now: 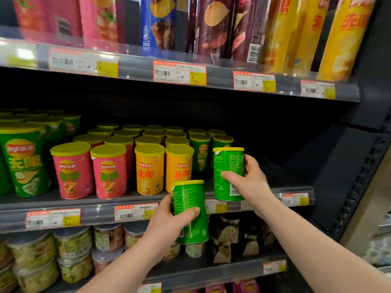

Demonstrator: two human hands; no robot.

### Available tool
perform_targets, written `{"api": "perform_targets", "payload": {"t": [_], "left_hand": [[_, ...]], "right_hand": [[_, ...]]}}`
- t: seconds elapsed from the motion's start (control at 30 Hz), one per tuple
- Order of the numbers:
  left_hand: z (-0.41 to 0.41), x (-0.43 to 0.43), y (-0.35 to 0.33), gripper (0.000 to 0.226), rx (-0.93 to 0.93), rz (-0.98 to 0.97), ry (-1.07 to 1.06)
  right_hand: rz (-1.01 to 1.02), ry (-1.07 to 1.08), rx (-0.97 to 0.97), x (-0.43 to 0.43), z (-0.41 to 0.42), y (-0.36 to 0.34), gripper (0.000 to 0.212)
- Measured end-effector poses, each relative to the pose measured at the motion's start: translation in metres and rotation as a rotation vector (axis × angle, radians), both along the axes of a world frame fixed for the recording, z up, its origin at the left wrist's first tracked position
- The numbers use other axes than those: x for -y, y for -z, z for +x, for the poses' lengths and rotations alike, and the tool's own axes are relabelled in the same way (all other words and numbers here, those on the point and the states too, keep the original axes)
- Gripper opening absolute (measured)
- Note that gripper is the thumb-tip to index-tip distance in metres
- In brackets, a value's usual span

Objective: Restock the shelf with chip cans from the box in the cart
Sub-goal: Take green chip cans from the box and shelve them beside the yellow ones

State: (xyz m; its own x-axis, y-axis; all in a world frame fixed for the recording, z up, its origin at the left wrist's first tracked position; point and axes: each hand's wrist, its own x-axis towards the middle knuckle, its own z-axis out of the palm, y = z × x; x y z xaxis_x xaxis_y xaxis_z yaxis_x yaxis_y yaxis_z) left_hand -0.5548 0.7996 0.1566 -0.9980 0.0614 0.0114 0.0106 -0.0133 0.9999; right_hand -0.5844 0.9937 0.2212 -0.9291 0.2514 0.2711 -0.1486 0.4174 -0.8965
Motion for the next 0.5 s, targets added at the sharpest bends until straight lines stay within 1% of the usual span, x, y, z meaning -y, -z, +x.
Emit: {"api": "perform_targets", "payload": {"t": [0.1,0.27,0.3,0.5], "left_hand": [[-0.002,-0.001,-0.003,0.040,0.003,0.035,-0.026],[-0.001,0.001,-0.006,0.052,0.006,0.006,-0.071],[-0.002,0.002,-0.005,0.055,0.005,0.000,-0.083],[0.000,0.004,-0.007,0.049,0.004,-0.013,-0.105]], "right_hand": [[0.021,0.003,0.008,-0.003,-0.023,-0.002,0.074],[0.045,-0.030,0.026,0.000,-0.055,0.000,0.069],[0.062,-0.026,0.028,0.002,-0.062,0.002,0.070],[0.146,-0.038,0.056,0.015,-0.091,0.015,0.097]]}}
